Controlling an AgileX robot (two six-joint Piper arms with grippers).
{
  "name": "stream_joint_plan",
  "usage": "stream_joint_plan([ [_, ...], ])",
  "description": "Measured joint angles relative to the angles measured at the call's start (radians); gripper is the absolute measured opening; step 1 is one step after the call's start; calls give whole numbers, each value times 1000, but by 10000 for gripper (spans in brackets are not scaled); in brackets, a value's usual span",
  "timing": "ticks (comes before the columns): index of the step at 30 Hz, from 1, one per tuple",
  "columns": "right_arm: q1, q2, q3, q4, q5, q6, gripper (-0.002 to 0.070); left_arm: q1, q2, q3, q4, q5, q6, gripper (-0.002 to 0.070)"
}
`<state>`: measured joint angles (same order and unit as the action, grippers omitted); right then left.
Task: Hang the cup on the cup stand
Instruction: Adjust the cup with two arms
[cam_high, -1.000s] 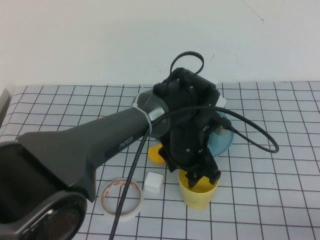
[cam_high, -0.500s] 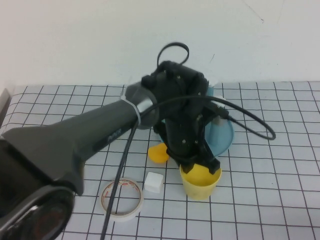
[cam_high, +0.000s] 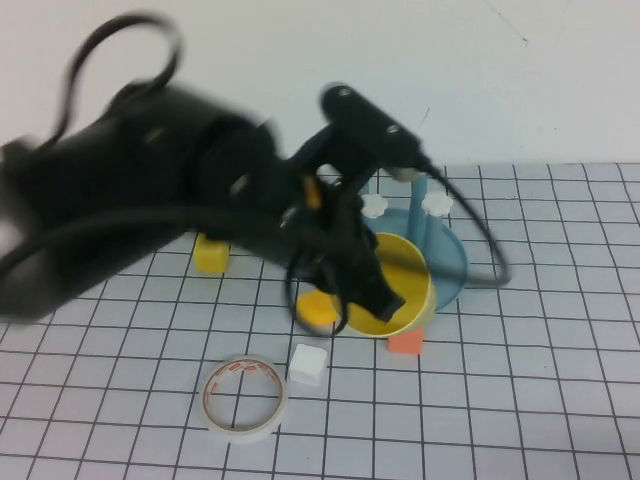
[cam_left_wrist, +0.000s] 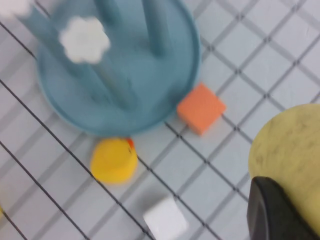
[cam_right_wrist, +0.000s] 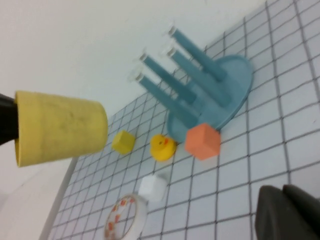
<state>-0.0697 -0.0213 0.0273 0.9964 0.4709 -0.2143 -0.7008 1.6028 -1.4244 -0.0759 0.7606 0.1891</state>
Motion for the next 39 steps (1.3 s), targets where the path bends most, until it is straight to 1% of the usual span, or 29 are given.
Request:
stream_joint_plan([
  [5, 0, 0, 0, 86, 60, 0, -1, 0, -202, 328, -2, -406, 7, 6],
  [9, 0, 0, 0, 203, 64, -1, -1, 0, -283, 515, 1, -705, 9, 6],
  [13, 0, 0, 0, 324, 89, -5, -1, 0, -305, 616, 29, -972, 13, 6],
  [17, 0, 0, 0, 462, 124, -19, -1, 0, -306, 642, 43, -1220, 78, 5],
  [20, 0, 0, 0, 577, 146, -50, -1, 0, -307, 642, 45, -1363, 143, 6],
  [22, 0, 0, 0, 640, 159, -71, -1, 0, -308, 642, 47, -1426, 176, 5],
  [26, 0, 57, 0, 685, 206, -131, 1, 0, -310, 642, 47, -1487, 199, 6],
  [27, 0, 87, -5, 685, 216, -152, 11, 0, -310, 642, 49, -1489, 199, 6],
  [29, 0, 153, -45, 685, 228, -209, 57, 0, -310, 642, 55, -1493, 183, 6],
  [31, 0, 232, -110, 685, 233, -276, 143, 0, -310, 642, 59, -1495, 160, 5],
  [33, 0, 340, -198, 685, 236, -348, 286, 0, -310, 642, 68, -1497, 141, 5],
  [36, 0, 544, -326, 687, 270, -393, 501, 0, -310, 642, 90, -1504, 124, 5],
  [38, 0, 682, -418, 689, 337, -402, 588, 0, -310, 642, 110, -1504, 116, 5],
  [39, 0, 760, -466, 689, 383, -404, 615, 0, -310, 642, 121, -1504, 110, 5],
])
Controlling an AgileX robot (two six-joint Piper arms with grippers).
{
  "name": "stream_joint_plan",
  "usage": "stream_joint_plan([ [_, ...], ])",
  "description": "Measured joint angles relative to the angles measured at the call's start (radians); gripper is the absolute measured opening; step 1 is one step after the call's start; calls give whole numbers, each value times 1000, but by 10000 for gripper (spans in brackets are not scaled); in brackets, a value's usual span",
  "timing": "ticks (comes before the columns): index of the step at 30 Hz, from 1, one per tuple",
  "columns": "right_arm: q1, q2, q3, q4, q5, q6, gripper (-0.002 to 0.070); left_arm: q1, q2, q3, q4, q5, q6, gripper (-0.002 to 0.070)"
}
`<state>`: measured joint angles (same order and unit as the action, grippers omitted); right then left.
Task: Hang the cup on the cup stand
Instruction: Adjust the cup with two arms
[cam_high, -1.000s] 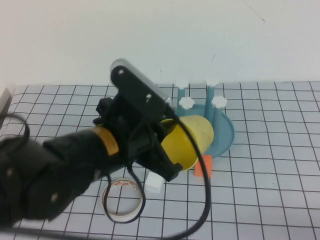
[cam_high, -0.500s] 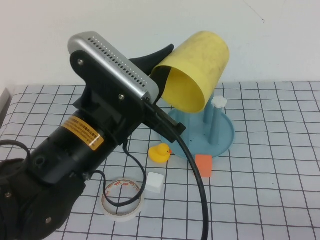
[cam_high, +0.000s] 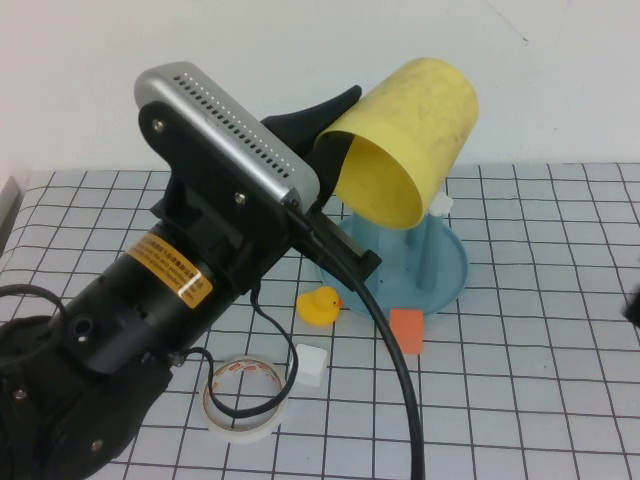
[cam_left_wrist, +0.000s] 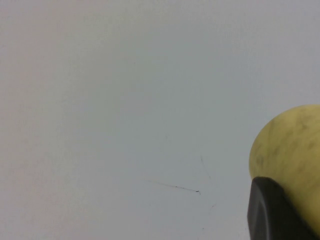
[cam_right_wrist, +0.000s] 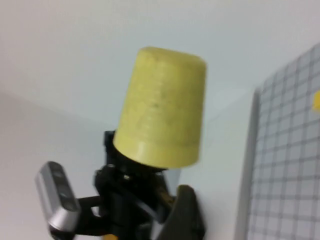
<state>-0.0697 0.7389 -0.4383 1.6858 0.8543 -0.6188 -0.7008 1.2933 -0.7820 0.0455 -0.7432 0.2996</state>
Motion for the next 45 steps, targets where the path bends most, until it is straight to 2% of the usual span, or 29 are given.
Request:
stream_joint_plan([
  [6, 11, 389, -275, 0, 241, 5, 661, 0, 0, 0, 19, 0, -13, 5],
  [11, 112, 527, -456, -2, 225, 7, 663, 0, 0, 0, 22, 0, -16, 5],
  [18, 239, 564, -552, -3, 59, -31, 664, 0, 0, 0, 24, 0, -16, 5],
  [32, 285, 613, -563, -3, -17, 8, 664, 0, 0, 0, 25, 0, -50, 5],
  [45, 386, 699, -701, -3, -60, 23, 664, 2, -4, 0, 12, -30, -60, 5],
])
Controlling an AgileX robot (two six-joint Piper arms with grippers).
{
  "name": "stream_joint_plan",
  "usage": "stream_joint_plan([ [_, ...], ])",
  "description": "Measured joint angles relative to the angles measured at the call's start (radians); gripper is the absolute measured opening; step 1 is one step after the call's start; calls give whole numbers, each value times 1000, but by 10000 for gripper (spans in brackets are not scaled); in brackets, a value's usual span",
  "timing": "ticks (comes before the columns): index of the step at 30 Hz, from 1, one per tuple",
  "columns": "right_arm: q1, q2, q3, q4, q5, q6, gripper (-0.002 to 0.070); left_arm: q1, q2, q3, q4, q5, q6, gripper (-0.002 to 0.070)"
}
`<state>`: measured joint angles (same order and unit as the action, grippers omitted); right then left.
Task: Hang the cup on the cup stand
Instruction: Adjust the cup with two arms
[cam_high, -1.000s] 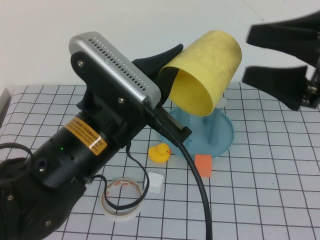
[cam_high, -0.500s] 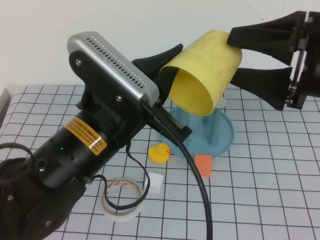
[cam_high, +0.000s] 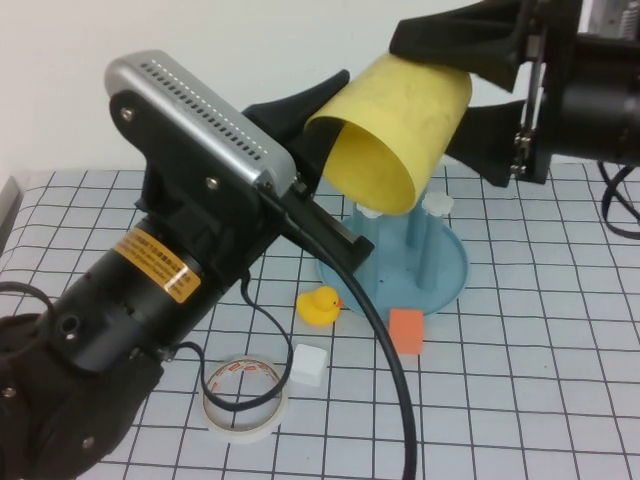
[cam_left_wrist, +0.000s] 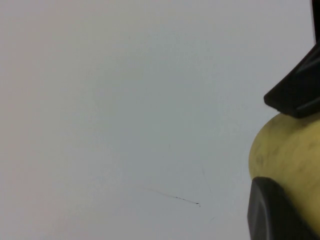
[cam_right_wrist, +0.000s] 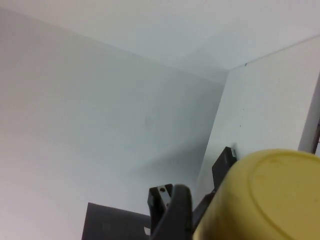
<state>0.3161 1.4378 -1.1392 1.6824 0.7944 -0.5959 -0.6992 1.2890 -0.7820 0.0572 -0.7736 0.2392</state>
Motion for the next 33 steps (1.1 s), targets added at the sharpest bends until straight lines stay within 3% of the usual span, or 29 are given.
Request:
stream_joint_plan([
  [8, 11, 19, 0, 0, -5, 3, 659, 0, 0, 0, 9, 10, -2, 5],
  [13, 11, 24, -1, 0, -5, 3, 575, 0, 0, 0, 11, 14, -2, 5],
  [25, 11, 24, -1, 0, -5, 4, 575, 0, 0, 0, 10, 23, -2, 11],
  [28, 11, 24, -1, 0, -6, -7, 575, 0, 0, 0, 10, 36, -2, 67],
  [33, 11, 24, -4, 0, -16, -40, 575, 0, 0, 0, 24, 52, -2, 311],
])
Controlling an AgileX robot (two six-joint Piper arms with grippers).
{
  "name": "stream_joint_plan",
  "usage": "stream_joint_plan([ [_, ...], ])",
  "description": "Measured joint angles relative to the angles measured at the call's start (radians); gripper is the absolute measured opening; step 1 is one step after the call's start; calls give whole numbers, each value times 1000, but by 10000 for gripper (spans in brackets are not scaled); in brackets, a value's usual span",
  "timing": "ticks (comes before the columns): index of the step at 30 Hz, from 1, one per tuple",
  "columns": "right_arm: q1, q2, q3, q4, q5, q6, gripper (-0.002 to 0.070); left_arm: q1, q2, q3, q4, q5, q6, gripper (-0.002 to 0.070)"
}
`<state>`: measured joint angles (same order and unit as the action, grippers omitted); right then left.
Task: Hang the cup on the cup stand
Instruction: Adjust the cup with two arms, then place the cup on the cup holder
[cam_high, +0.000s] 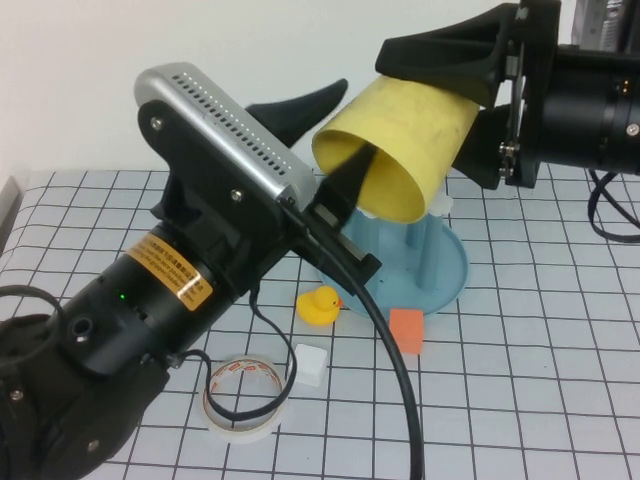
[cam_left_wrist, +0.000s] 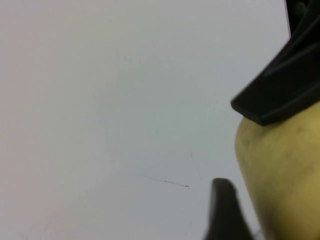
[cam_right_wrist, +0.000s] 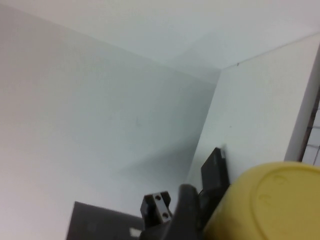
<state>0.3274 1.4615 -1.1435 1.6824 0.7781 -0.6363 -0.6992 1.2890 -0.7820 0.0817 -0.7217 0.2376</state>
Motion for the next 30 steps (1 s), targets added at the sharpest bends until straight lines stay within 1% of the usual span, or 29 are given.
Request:
stream_joint_plan([
  [2, 0, 0, -10, 0, -17, -37, 575, 0, 0, 0, 0, 14, 0, 397],
  [5, 0, 0, -36, 0, -34, -108, 575, 0, -10, 0, 2, 62, -1, 446],
  [11, -3, 0, -84, 2, -83, -290, 575, 0, -73, 0, 4, 188, -2, 465],
  [15, -3, 0, -93, 4, -149, -458, 575, 0, -137, 0, 4, 313, -5, 455],
  [16, -3, 0, -95, 4, -172, -512, 575, 0, -159, 0, 1, 357, -12, 439],
  [18, -3, 0, -95, 7, -220, -621, 575, 0, -207, 0, -21, 456, -22, 382],
  [20, -3, 4, -95, 8, -265, -719, 575, 0, -261, 0, -57, 593, -32, 273],
  [22, -3, 19, -95, 12, -306, -815, 575, 0, -308, 0, -75, 722, -33, 134],
  [23, -3, 29, -95, 17, -325, -864, 575, 2, -333, 0, -82, 793, -33, 89],
  [26, -3, 71, -97, 18, -370, -992, 575, 13, -391, 2, -82, 972, -33, 27],
  [30, -3, 166, -145, 20, -386, -1073, 575, 37, -451, 2, -82, 1116, -38, 5],
])
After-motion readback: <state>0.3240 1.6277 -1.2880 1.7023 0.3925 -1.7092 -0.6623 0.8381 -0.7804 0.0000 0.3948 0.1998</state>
